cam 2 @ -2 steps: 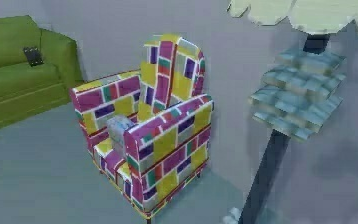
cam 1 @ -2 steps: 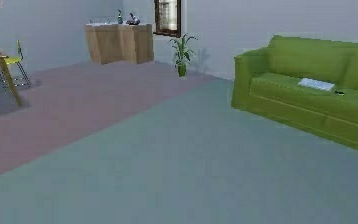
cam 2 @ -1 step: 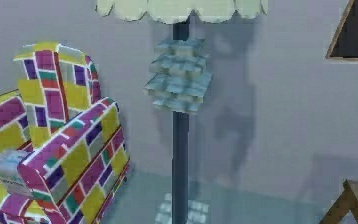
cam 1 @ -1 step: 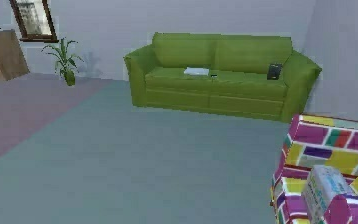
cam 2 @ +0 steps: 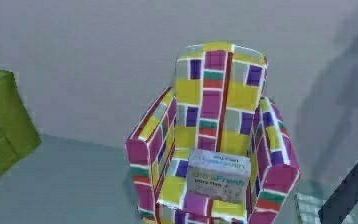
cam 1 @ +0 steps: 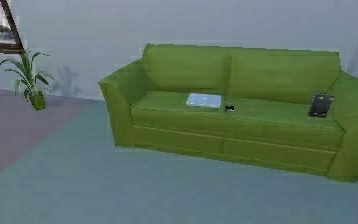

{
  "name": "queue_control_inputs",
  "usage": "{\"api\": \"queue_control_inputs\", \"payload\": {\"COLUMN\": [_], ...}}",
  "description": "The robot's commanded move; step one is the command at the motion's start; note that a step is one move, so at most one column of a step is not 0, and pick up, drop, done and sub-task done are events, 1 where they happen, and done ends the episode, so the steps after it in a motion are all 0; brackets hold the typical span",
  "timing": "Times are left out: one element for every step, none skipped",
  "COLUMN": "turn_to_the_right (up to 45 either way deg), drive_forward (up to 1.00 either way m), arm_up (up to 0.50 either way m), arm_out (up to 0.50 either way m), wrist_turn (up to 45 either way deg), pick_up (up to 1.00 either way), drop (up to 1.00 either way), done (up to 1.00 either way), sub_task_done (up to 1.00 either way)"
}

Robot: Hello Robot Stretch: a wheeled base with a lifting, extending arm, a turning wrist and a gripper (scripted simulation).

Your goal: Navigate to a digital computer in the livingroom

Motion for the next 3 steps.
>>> {"api": "queue_control_inputs", "payload": {"turn_to_the_right": [0.0,18.0,0.0], "drive_forward": [1.00,0.00,0.05], "arm_up": [0.00,0.00,0.00], "arm_out": [0.00,0.00,0.00], "wrist_turn": [0.0,0.0,0.0], "pick_up": [0.00,0.00,0.00], "drop": [0.00,0.00,0.00], "done": [0.00,0.00,0.00], "sub_task_done": [0.00,0.00,0.00]}}
